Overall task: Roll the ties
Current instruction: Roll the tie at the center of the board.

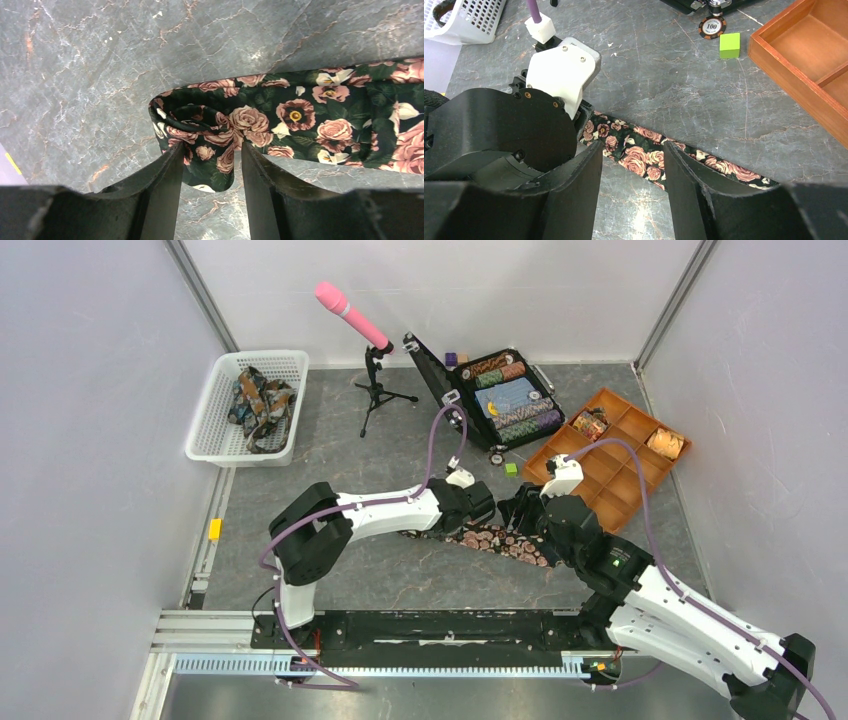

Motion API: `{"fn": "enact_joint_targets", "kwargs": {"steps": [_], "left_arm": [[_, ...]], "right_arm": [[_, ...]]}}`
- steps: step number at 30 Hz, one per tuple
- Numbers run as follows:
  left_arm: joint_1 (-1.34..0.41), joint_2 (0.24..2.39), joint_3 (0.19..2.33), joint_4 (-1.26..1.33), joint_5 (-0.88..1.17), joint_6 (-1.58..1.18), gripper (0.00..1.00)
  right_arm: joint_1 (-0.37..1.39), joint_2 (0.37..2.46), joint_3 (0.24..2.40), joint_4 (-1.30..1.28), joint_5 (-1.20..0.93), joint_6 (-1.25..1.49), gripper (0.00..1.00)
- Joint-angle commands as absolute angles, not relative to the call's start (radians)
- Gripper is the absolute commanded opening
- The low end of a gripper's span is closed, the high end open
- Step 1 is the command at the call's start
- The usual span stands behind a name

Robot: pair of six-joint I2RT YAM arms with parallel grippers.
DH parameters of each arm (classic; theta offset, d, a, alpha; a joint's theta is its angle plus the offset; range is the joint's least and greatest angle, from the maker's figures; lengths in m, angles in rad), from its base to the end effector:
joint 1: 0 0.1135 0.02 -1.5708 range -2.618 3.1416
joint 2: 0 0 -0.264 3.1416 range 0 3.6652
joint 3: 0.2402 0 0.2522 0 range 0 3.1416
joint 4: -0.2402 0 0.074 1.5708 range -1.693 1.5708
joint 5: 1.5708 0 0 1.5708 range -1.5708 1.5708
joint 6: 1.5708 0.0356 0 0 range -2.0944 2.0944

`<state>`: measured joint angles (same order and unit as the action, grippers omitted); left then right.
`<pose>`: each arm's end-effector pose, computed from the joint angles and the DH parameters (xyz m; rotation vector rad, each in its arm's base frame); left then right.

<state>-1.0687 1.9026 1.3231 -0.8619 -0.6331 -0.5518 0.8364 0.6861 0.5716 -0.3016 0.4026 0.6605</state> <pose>0.1903 -0.3029 0.1773 0.6016 2.4879 0.4577 0.1200 0.1121 0.2692 0.0883 1.9959 0.5817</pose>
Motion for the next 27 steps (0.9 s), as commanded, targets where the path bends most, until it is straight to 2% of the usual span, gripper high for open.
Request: {"fn": "enact_joint_targets", "kwargs": {"steps": [1, 12, 27], "left_arm": [[-1.075, 1.867, 1.342, -0.807, -0.579, -0.584, 0.52], [-1.076, 1.859, 1.289, -0.716, -0.49, -0.582, 0.53], [-1.032, 1.798, 1.309, -0.718, -0.481, -0.548, 0.56]], "right_arm": [[0.834, 0.673, 0.569, -0.281, 0.423, 0.665, 0.54], [0.836, 0.67, 0.568, -0.286, 0.424, 0.667, 0.55], [0.834, 0.68, 0.65, -0.288, 0.505, 0.611, 0.57]]}}
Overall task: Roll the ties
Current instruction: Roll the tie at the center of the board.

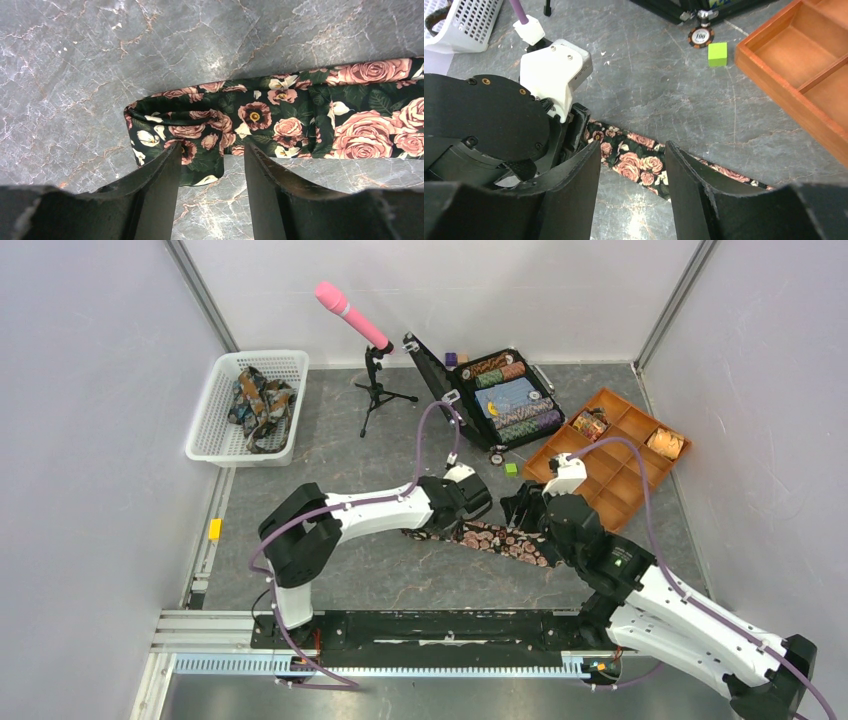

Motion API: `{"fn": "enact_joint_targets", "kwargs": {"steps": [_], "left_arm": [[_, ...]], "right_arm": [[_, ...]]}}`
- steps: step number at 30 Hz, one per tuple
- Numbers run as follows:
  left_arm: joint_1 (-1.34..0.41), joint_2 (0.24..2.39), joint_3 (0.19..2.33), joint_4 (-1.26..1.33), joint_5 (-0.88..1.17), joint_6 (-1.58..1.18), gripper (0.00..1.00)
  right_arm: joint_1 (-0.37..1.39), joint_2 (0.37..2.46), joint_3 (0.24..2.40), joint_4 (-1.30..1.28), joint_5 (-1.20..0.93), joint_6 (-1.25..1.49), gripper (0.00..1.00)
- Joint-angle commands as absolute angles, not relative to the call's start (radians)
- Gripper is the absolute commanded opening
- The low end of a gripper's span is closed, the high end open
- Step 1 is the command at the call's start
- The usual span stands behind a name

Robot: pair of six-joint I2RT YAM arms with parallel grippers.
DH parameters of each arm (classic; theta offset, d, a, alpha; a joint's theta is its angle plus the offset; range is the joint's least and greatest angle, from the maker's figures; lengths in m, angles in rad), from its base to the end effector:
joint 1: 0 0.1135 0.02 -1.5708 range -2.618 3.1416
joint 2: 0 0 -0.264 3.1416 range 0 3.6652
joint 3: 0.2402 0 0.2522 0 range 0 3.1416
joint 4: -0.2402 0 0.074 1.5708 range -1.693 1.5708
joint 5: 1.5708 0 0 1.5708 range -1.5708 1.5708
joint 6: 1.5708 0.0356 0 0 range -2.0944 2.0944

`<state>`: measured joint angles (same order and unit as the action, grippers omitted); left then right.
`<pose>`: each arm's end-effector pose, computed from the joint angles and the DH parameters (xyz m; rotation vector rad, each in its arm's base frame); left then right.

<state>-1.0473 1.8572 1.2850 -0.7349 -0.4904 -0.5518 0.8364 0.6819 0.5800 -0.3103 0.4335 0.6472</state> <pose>0.1947 -0.3038 0.1828 0.5546 2.5447 0.2065 0.1198 0.1104 0.2721 0.0961 1.9809 0.5489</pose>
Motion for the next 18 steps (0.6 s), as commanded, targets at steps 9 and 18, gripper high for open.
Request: {"fn": "enact_joint_targets", "kwargs": {"steps": [9, 18], "left_arm": [[-1.029, 1.698, 1.358, -0.753, -0.496, -0.529, 0.57], [-0.84, 1.363, 1.199, -0.681, -0.48, -0.591, 0.61]], "right_arm": [[0.833, 0.726, 0.761, -0.346, 0.603, 0.497, 0.74], [0.832, 0.825, 0.772, -0.256, 0.398, 0.257, 0.85]]}}
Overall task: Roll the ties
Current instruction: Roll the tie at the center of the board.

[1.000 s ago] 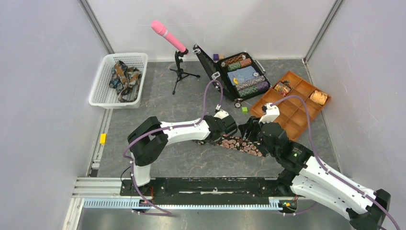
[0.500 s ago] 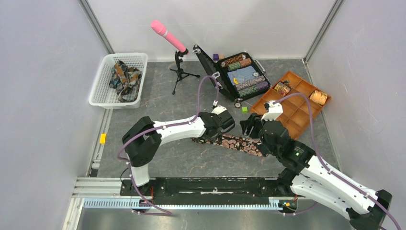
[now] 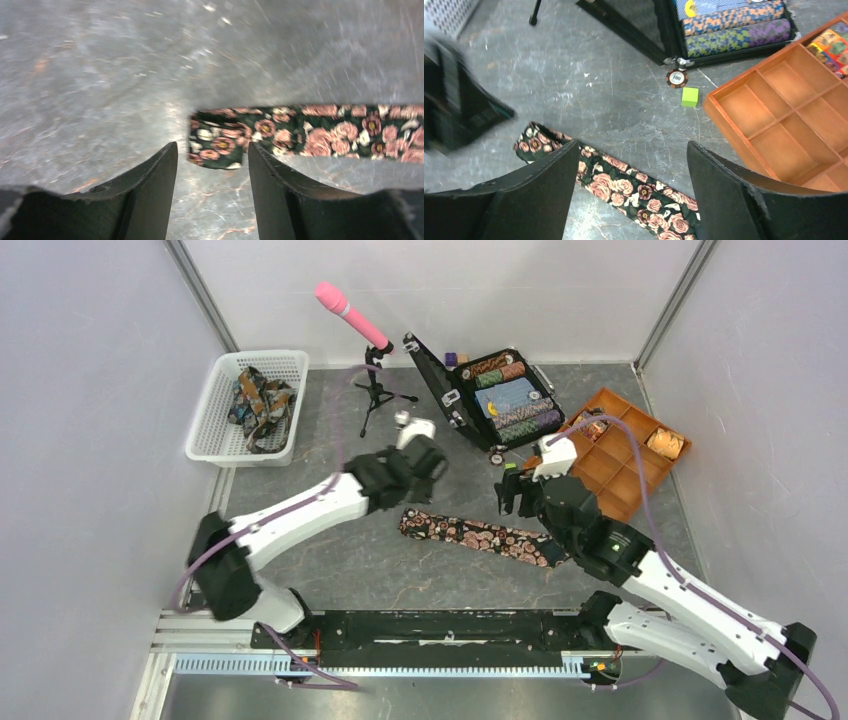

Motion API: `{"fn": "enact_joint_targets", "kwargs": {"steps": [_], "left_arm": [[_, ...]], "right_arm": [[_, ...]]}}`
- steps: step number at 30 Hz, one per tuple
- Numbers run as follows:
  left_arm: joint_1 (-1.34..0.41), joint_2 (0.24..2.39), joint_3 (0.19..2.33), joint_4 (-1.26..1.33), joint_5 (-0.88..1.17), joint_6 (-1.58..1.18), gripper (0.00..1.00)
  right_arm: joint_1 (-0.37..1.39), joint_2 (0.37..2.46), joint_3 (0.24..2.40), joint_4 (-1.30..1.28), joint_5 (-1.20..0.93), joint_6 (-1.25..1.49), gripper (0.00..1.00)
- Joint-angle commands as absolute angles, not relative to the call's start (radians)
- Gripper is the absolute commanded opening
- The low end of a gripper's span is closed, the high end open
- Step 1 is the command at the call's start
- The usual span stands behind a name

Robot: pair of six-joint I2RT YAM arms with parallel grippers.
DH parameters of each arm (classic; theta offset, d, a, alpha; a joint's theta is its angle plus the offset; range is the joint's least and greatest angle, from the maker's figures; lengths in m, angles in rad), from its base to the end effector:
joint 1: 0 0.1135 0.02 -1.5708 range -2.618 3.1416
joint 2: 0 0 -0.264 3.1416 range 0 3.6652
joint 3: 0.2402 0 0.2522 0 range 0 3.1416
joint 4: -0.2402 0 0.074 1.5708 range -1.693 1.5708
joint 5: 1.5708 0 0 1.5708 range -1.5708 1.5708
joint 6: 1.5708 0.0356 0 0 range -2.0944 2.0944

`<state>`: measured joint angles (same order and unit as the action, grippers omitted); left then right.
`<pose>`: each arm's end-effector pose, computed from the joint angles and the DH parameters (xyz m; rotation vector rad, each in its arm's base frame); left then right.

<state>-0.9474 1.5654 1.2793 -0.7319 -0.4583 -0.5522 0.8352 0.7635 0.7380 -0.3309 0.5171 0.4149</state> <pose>0.2032 -0.2556 0.2758 0.3200 2.4188 -0.0551 0.1298 0.1172 0.3132 -0.0539 1.8939 0.3579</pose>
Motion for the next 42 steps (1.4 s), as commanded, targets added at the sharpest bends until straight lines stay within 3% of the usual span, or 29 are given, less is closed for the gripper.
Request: {"fn": "enact_joint_targets", "kwargs": {"steps": [1, 5, 8, 15, 24, 42], "left_arm": [[-0.818, 1.301, 1.17, -0.657, -0.489, -0.591, 0.64], [-0.701, 1.121, 1.064, -0.634, -0.493, -0.616, 0.72], [-0.574, 1.018, 0.977, -0.607, -0.392, -0.643, 0.79], [-0.366, 0.917, 0.838, -0.602, -0.191, -0.688, 0.9], [-0.271, 0.863, 0.816, -0.641, -0.148, -0.662, 0.93], [-0.233, 0.819, 0.799, -0.647, -0.125, -0.646, 0.93]], "right_arm": [[0.833, 0.865, 0.776, -0.237, 0.343, 0.228, 0.88], [0.837, 1.058, 0.828, -0.192, 0.091, 0.124, 0.97], [0.874, 1.2, 0.846, -0.138, -0.034, 0.073, 0.98], [0.989, 1.47, 0.963, -0.077, -0.052, -0.051, 0.98], [1.021, 1.668, 1.086, -0.067, -0.043, -0.108, 0.98], [1.021, 1.828, 1.141, -0.102, 0.049, -0.169, 0.98]]}}
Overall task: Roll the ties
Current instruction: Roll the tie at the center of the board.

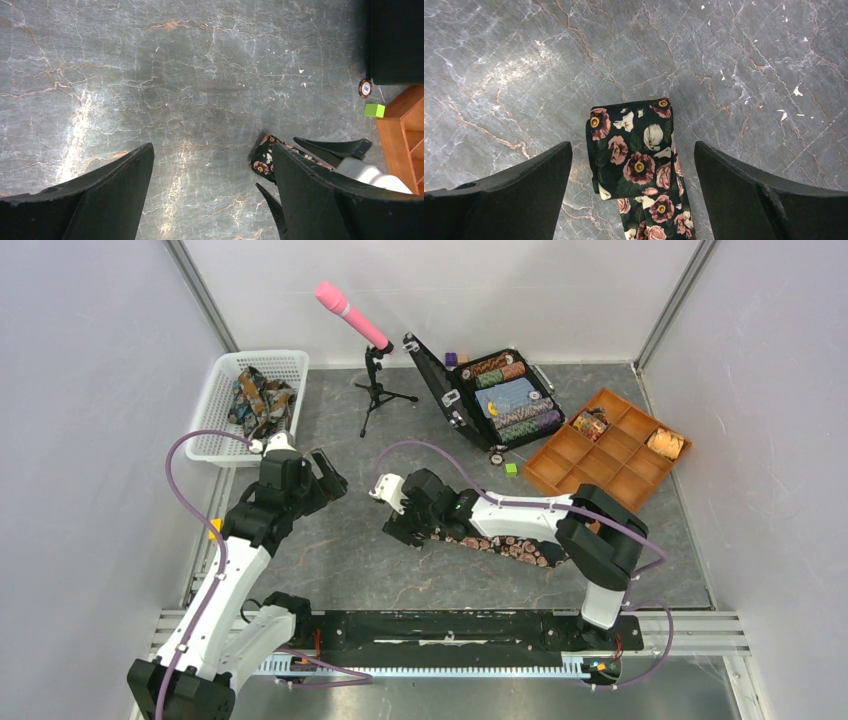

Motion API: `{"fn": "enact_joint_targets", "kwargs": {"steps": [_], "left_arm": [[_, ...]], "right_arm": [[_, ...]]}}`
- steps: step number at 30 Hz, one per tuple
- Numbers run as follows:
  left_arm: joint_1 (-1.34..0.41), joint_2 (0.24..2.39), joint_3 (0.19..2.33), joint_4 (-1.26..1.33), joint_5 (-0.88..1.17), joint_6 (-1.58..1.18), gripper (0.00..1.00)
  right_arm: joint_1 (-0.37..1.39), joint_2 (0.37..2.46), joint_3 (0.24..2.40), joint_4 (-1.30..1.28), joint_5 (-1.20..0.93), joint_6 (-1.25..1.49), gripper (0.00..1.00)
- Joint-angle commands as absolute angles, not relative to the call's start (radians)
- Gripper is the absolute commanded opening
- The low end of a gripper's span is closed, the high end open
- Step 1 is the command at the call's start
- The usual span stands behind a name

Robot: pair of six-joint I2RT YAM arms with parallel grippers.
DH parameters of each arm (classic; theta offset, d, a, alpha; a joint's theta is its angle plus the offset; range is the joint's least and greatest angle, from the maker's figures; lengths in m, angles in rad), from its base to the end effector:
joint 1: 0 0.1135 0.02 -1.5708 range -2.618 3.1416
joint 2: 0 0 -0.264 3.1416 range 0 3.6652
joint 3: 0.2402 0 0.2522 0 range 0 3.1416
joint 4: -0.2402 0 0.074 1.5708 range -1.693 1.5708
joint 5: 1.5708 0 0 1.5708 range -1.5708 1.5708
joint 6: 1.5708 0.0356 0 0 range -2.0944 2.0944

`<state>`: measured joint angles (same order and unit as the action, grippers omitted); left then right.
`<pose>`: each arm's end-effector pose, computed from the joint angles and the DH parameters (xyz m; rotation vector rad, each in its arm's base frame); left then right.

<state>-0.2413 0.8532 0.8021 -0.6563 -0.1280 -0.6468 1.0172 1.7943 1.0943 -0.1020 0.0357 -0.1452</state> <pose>0.1731 -0.0379 0.2888 -0.5275 2.2303 -0.3208 0.2012 0.3232 0.1803 -1.3056 2.0192 0.3719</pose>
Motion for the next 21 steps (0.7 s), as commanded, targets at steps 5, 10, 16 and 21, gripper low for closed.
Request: {"fn": "enact_joint_targets", "kwargs": {"steps": [5, 10, 16, 21], "left_arm": [[-0.23, 0.817, 0.8, -0.653, -0.126, -0.644, 0.93], [-0.229, 0.816, 0.799, -0.654, -0.124, -0.644, 0.93], [-0.227, 0.811, 0.799, -0.66, -0.124, -0.643, 0.93], [-0.227, 0.798, 0.795, -0.661, -0.13, -0.65, 0.93]], "right_arm": [[1.02, 1.867, 1.155, -0.12, 0.041, -0.176, 0.98], [1.02, 1.886, 1.159, -0.121, 0.055, -0.183, 0.98], [1.02, 1.903, 1.17, -0.134, 0.055, -0.186, 0.88], [1.02, 1.902, 1.167, -0.14, 0.054, -0.181, 0.66]]}}
